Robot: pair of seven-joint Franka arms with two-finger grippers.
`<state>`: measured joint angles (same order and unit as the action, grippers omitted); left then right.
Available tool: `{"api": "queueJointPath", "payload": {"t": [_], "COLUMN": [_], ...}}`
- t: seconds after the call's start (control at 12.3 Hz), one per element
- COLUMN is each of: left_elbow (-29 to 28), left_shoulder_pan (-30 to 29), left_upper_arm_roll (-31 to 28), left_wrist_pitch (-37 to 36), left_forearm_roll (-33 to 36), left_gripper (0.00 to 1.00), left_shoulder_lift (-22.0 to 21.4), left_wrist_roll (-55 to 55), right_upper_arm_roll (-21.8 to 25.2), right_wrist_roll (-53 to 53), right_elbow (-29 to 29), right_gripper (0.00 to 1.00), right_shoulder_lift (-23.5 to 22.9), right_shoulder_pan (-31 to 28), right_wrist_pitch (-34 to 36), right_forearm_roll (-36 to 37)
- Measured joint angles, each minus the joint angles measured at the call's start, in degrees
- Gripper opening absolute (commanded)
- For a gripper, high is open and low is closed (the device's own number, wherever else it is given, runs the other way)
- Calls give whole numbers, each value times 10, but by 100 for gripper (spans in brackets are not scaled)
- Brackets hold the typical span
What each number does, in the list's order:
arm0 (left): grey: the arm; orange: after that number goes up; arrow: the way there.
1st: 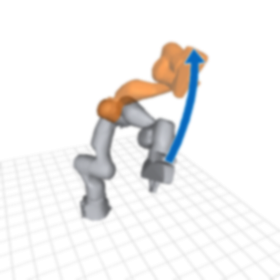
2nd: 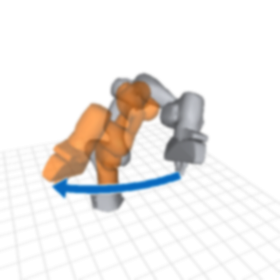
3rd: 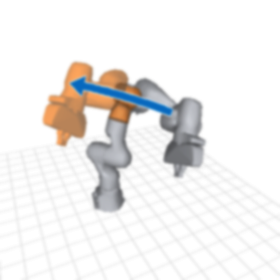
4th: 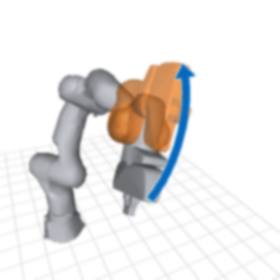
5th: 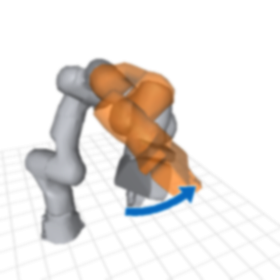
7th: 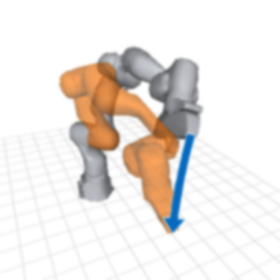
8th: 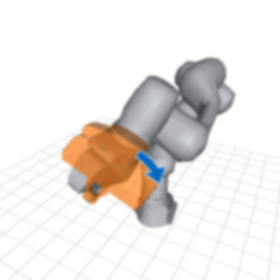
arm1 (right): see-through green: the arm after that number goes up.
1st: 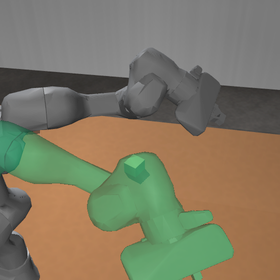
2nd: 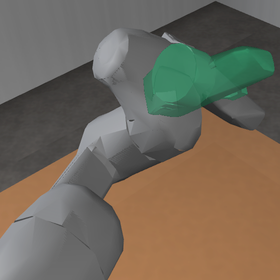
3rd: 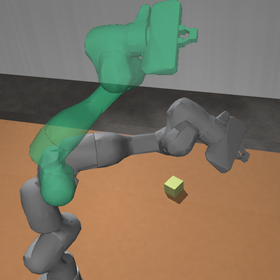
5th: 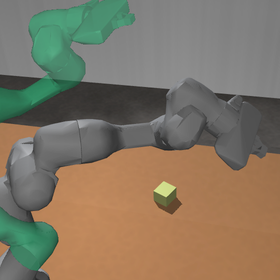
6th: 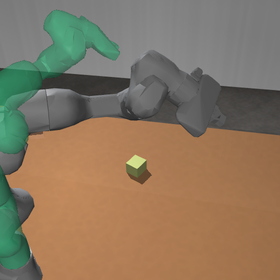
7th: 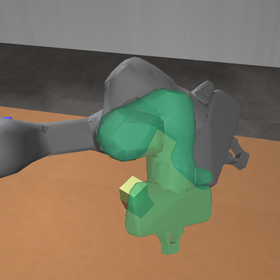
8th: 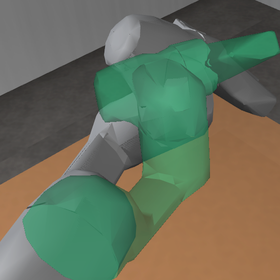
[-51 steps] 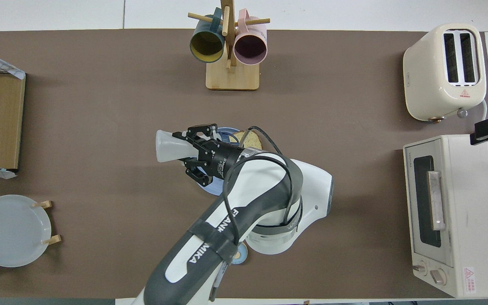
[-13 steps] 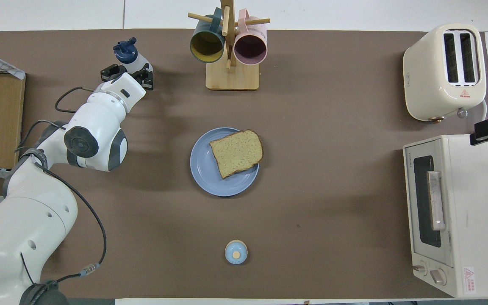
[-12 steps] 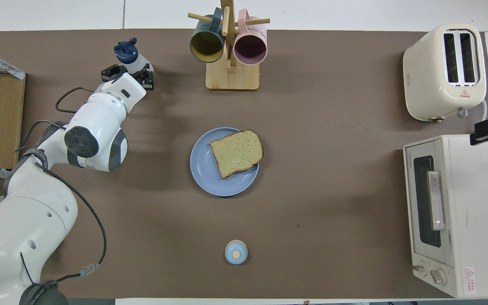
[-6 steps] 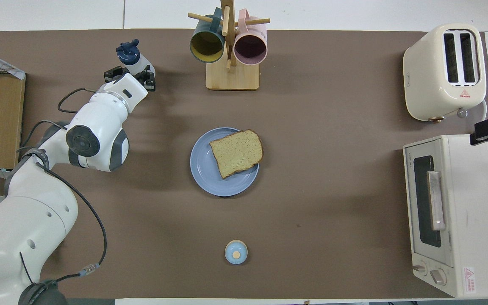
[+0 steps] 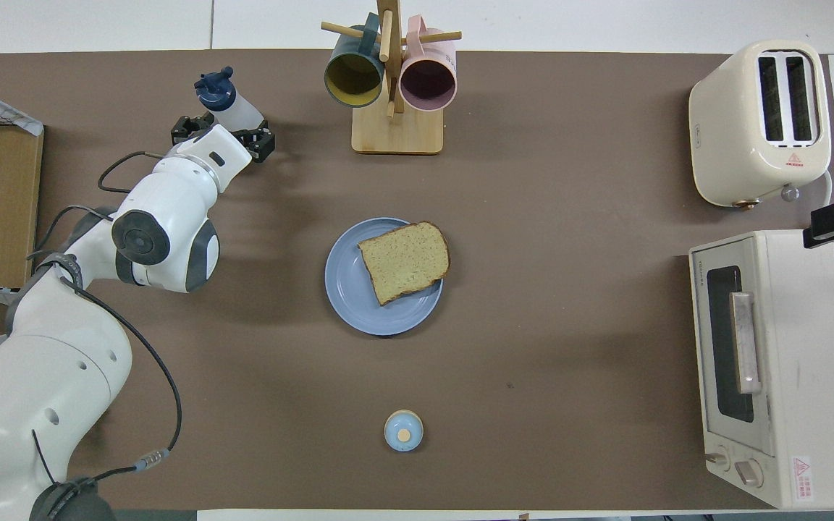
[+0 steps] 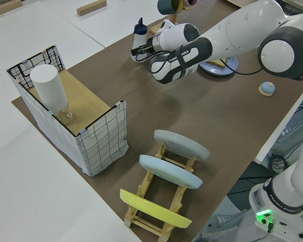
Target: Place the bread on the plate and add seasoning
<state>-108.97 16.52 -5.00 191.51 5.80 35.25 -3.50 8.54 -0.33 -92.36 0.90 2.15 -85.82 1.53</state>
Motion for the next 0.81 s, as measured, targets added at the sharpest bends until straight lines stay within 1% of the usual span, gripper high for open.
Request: {"api": "queueJointPath", "payload": {"t": [0.32,0.49,0.65,0.73,0.81], "left_elbow": [-13,-34,-87,-121,-154], "left_shoulder_pan": [-9,-10,-10,-9,-6], "left_upper_arm_roll": [0,1,3,5,9], "left_wrist_pitch": [2,2,2,-3,-25], "left_forearm_roll": [0,0,0,0,0], "left_gripper": [100,100,100,100,100], "left_shoulder_lift": [-1,-14,-58,-90,-129], "left_wrist_roll": [-1,-2,-2,-2,-3], "right_upper_arm_roll": [0,0,0,0,0], "right_wrist_roll": [0,0,0,0,0], "right_elbow": [0,0,0,0,0], "right_gripper": [100,100,100,100,100], "right_shoulder_lift": [0,0,0,0,0], "right_shoulder_pan": [0,0,0,0,0], "right_wrist_pitch": [0,0,0,0,0], "right_forearm_roll": [0,0,0,0,0]}}
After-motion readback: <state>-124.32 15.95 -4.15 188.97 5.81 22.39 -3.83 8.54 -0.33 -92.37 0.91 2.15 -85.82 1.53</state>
